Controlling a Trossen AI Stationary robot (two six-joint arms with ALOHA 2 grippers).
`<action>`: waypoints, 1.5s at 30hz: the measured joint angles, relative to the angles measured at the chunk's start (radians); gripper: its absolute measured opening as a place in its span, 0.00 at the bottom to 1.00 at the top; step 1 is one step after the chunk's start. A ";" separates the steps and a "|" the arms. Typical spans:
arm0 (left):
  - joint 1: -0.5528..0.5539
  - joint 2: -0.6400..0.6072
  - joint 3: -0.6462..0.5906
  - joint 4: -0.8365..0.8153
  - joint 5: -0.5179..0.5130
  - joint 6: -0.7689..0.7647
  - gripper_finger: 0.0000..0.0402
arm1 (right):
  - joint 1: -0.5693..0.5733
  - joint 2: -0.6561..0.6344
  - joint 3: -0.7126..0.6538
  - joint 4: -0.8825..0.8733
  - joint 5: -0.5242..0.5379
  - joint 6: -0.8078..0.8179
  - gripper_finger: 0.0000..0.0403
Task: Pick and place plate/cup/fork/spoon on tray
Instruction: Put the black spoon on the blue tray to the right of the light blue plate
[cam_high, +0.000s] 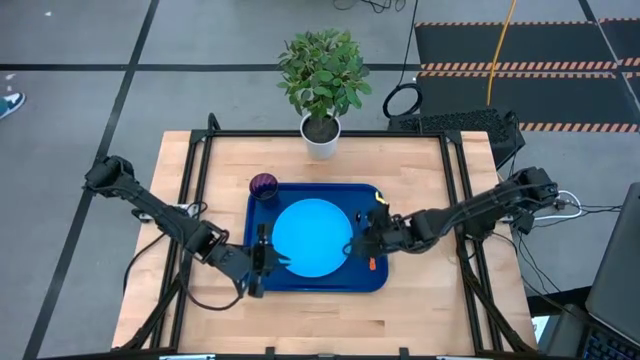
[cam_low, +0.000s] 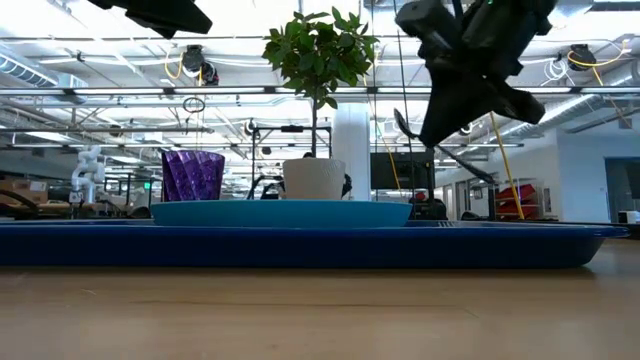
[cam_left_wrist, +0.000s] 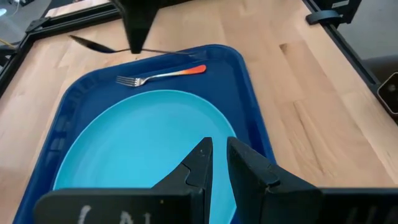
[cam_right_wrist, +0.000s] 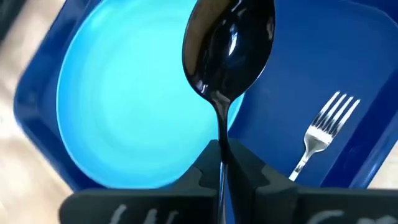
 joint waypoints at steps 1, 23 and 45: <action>-0.004 0.000 0.000 0.000 -0.003 -0.005 0.13 | -0.003 0.000 0.000 0.000 0.001 0.022 0.00; -0.032 0.000 0.000 0.003 -0.014 -0.026 0.13 | -0.050 0.003 -0.224 0.282 -0.027 0.222 0.00; -0.032 0.000 0.000 0.003 -0.014 -0.029 0.13 | -0.056 0.045 -0.224 0.332 -0.034 0.177 0.00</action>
